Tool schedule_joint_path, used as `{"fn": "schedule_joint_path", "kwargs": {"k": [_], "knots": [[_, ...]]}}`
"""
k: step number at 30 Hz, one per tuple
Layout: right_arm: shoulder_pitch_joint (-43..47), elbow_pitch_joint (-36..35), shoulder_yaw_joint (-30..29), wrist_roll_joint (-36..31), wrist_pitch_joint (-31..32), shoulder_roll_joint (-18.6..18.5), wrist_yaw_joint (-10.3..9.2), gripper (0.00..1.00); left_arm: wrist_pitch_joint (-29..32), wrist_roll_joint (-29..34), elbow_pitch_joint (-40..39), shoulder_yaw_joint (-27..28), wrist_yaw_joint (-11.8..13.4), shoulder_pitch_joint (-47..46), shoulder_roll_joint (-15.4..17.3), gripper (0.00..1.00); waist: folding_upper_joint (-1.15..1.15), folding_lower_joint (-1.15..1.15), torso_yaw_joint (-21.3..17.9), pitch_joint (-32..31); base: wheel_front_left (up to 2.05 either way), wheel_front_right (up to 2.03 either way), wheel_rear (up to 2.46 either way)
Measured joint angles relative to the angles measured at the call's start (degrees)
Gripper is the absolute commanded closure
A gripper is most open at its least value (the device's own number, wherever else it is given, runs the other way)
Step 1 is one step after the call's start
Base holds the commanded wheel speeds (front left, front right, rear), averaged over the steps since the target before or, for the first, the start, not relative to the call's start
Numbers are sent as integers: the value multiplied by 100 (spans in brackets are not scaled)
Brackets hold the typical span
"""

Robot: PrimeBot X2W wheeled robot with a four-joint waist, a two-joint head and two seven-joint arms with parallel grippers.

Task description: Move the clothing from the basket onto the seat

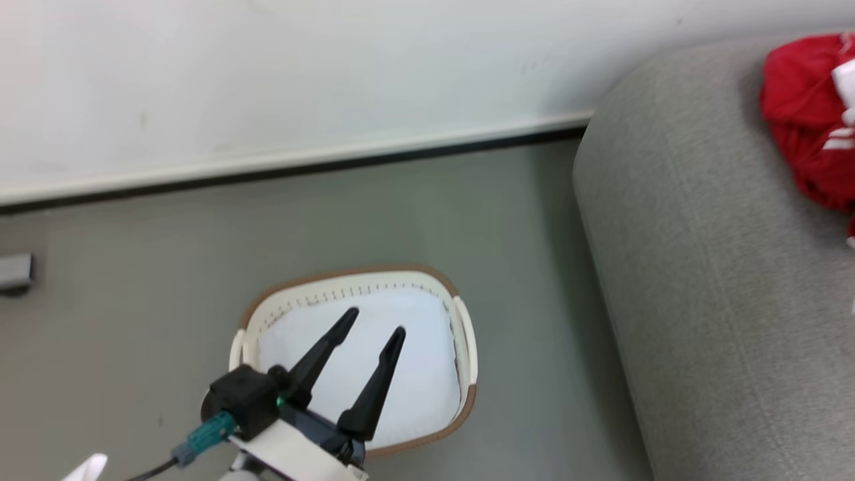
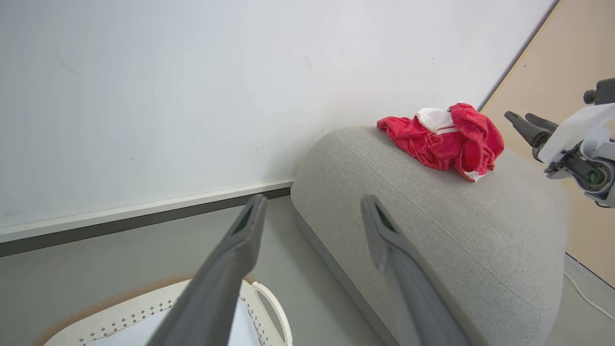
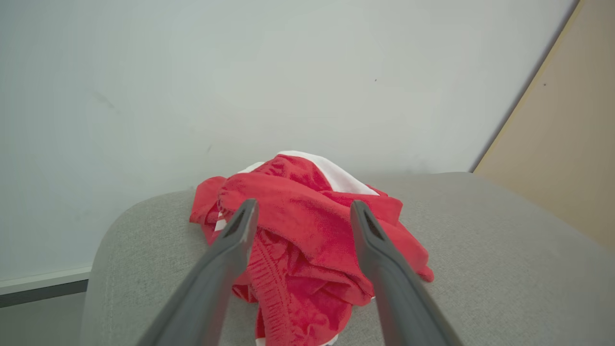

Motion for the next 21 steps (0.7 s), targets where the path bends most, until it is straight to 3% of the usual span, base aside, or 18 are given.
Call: {"fn": "schedule_joint_path", "kwargs": {"k": [11, 14, 21], "knots": [[1853, -1715, 1788, 1600, -31, 193, 0, 0, 0, 104, 266, 706, 254, 965, -333, 0, 0, -1, 70, -1105, 0, 0, 0], [2454, -2194, 2342, 1744, -32, 205, 0, 0, 0, 190, 416, 895, 314, 1221, -389, 0, 0, -1, 179, -1359, 0, 0, 0], [3619, -2449, 3304, 2680, -32, 221, 0, 0, 0, 511, 555, 1674, 421, 1670, -542, 0, 0, -1, 455, -1772, 0, 0, 0]]}}
